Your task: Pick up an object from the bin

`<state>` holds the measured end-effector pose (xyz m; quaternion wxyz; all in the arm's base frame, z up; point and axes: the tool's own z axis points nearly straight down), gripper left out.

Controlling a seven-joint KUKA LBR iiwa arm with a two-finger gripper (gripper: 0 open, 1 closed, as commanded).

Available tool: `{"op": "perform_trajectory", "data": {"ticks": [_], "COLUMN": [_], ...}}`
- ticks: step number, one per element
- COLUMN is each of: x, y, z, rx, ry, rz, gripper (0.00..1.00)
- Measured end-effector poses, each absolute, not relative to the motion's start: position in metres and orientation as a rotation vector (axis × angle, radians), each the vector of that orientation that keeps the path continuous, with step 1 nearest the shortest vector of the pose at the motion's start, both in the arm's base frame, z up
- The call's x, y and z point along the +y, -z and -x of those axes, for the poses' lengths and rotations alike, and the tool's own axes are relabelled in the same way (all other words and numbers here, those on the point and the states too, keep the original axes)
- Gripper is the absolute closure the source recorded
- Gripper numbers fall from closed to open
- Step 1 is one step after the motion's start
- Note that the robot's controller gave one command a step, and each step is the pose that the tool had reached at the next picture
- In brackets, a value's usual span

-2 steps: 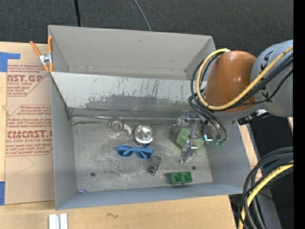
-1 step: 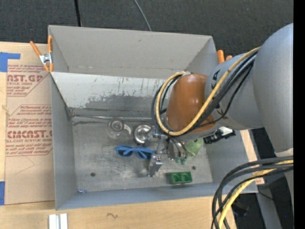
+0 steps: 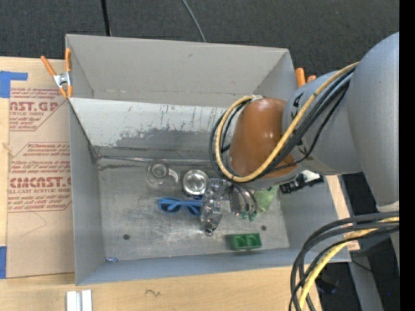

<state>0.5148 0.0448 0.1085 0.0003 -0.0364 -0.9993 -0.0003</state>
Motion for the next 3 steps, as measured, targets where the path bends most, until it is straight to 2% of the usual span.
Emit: {"op": "perform_trajectory", "data": {"ticks": [1,2,3], "x": [0.043,0.043,0.060], "y": [-0.122,-0.121,-0.087], "z": [-0.523,-0.523,-0.539], "rx": [-3.041,-3.040,-3.088], "ry": [0.000,-0.001,-0.001], "rz": [0.792,0.791,0.690], "gripper": [1.00,0.00,0.00]}}
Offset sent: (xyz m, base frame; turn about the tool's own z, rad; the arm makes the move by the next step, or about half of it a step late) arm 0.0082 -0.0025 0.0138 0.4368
